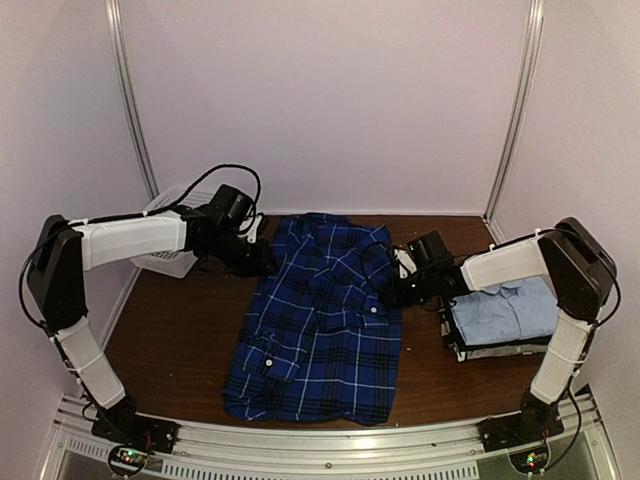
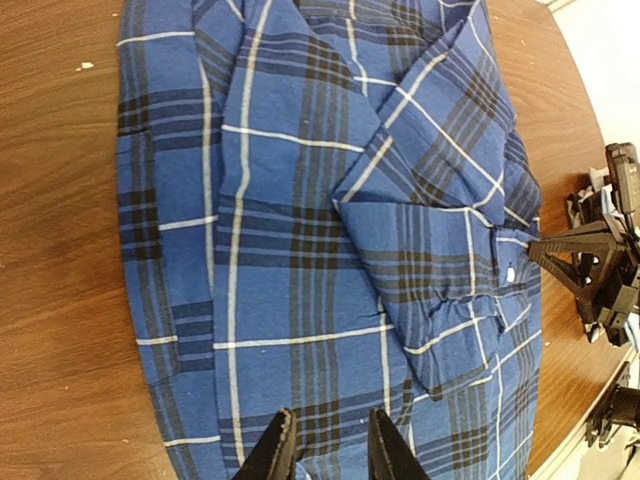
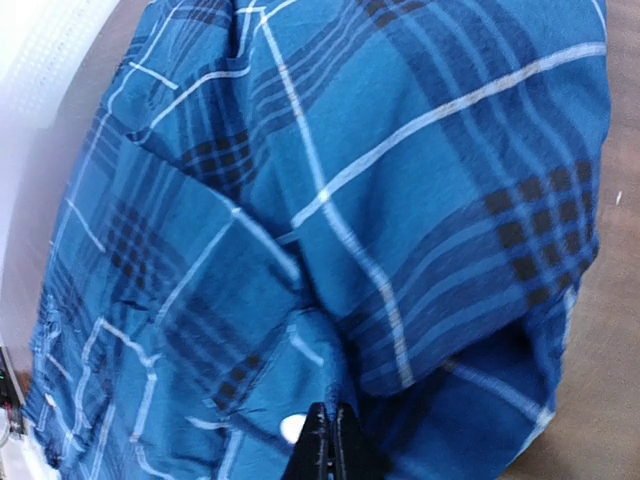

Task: Fold and stack the long sleeve shirts
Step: Pick up the sleeve from the center of the board, then pass from the right arm to the left

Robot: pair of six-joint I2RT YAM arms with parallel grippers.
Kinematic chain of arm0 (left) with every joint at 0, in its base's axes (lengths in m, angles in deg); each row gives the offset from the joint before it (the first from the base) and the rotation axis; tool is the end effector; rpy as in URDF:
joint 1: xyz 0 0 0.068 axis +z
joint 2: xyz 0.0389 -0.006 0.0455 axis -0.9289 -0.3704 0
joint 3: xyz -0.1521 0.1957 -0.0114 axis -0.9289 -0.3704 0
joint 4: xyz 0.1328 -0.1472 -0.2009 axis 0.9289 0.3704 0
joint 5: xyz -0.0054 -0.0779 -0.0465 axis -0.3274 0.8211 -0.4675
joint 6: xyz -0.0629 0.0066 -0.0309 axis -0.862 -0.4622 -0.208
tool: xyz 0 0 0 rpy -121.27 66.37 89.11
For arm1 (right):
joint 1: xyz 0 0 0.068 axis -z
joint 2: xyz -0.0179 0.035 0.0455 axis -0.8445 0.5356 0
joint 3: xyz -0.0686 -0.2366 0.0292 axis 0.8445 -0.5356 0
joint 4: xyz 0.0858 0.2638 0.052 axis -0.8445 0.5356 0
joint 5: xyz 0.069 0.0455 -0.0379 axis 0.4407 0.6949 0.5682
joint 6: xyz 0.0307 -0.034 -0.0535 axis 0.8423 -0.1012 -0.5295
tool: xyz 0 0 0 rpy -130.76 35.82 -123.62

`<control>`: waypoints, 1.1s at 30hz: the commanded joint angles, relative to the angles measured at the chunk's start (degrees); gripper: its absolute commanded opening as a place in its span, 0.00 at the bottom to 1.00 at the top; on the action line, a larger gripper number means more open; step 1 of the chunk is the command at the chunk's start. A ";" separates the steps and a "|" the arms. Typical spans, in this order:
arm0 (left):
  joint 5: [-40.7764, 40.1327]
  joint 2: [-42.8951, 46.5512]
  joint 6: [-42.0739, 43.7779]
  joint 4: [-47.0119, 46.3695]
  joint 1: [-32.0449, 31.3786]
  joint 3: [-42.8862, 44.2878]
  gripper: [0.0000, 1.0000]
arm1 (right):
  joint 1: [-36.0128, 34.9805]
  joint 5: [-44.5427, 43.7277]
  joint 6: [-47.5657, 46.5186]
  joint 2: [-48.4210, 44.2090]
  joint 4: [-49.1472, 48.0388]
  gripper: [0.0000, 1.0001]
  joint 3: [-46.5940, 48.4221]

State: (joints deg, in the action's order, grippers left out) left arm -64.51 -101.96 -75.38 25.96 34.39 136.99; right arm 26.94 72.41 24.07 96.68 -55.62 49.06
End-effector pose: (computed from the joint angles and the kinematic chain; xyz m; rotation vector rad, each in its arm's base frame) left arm 0.3289 -0.2350 0.1868 0.0784 2.6295 -0.7194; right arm 0.3175 0.2139 0.0879 -0.3053 2.5046 0.9034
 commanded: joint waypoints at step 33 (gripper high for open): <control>14.29 7.42 -12.79 -39.93 -10.65 -27.38 0.54 | -18.90 10.19 29.13 11.77 -20.54 0.00 16.62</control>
State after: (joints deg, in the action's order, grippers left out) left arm -52.01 -93.41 -86.59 -4.64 24.58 110.65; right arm 9.34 81.44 50.08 106.93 -71.40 63.27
